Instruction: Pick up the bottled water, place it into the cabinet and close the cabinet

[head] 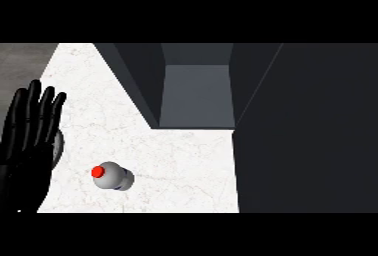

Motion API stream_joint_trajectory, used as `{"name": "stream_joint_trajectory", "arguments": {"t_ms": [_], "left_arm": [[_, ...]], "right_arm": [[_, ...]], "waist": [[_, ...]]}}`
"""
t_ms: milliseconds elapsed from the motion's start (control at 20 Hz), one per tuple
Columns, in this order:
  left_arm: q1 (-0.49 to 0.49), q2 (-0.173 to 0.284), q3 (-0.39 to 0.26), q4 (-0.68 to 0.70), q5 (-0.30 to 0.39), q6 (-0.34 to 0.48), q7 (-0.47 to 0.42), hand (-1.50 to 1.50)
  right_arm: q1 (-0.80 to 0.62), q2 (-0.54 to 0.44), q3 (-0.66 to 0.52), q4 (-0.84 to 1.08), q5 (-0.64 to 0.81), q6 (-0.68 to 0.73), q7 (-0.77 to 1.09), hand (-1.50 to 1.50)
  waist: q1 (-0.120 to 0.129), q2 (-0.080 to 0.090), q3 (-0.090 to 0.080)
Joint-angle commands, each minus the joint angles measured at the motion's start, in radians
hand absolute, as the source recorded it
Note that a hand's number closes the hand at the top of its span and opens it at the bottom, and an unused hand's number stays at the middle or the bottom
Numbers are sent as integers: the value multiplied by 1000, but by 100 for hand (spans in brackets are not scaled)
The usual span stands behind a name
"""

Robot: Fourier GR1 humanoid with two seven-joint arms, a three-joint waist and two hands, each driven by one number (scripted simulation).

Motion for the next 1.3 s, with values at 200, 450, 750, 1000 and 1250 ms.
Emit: {"name": "stream_joint_trajectory", "arguments": {"t_ms": [200,450,750,1000,1250], "left_arm": [[-41,155,-70,22,349,-399,-16,-150],[74,279,-99,102,569,-575,133,-150],[137,509,90,44,911,-699,206,-150],[254,550,191,34,949,-771,206,-150],[250,525,233,140,905,-864,192,-150]], "right_arm": [[37,23,30,-53,-82,37,14,-150],[156,24,86,-98,-211,94,193,-150],[403,12,151,-314,-228,122,230,-150],[507,-12,80,-407,-320,164,229,-150],[608,2,103,-446,-301,207,193,-150]], "waist": [[-29,-21,-4],[-26,-21,-4],[-17,-24,-2],[-7,-23,-2],[-13,-23,-2]]}}
